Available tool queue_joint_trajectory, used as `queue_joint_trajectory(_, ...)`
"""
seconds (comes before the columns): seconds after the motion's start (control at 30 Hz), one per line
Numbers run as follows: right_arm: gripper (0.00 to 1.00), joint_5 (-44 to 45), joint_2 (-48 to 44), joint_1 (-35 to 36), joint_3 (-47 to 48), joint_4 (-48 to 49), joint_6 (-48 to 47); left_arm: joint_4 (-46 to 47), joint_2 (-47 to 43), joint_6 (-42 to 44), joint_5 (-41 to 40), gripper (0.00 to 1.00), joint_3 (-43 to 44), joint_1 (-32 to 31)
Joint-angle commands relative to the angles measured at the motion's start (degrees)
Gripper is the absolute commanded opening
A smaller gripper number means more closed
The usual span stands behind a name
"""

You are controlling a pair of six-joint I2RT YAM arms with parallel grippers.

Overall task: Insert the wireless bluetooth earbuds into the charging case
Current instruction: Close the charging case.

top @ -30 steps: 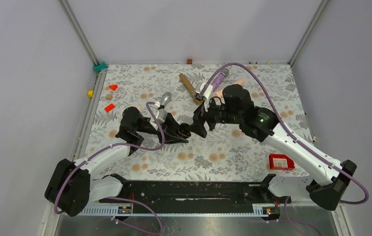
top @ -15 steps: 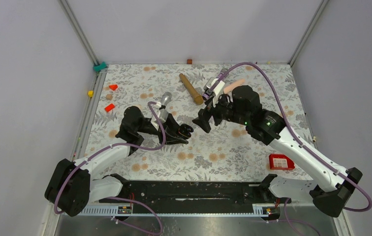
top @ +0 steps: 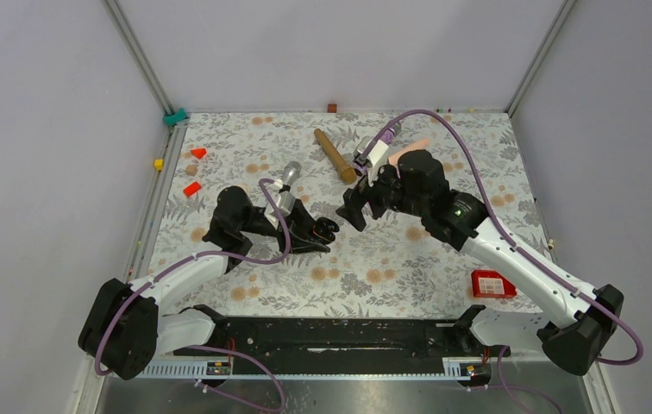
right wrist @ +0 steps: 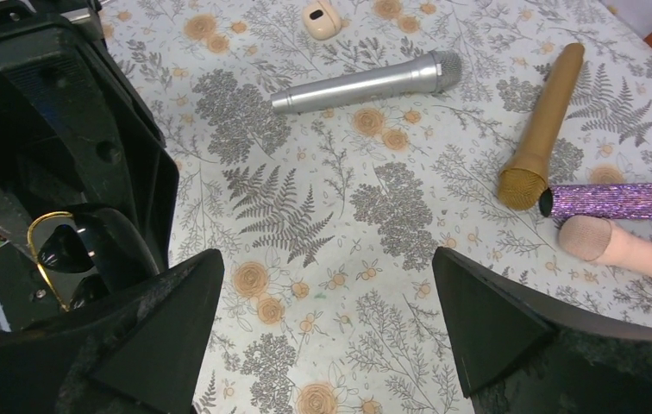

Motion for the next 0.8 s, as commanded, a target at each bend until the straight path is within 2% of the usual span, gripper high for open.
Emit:
queue_joint_trajectory(0.0, 0.99, -5.36, 0.33, -0.33, -0.56, 2.68, 0.79, 1.1, -0.7, 1.3, 0.35, 0.0, 0.9, -0.27)
queue_joint_trajectory(0.23, 0.99, -9.62, 0.18, -0.37, -1.01, 2.73, 0.79, 1.07, -0.25, 1.16, 0.47, 0.0, 1.06, -0.44)
queue_joint_trajectory(0.77, 1.0, -12.26, -0.09, -0.29, -1.28, 2.69, 0.83, 1.02, -0.42, 1.31, 0.45, 0.0, 0.97, -0.45)
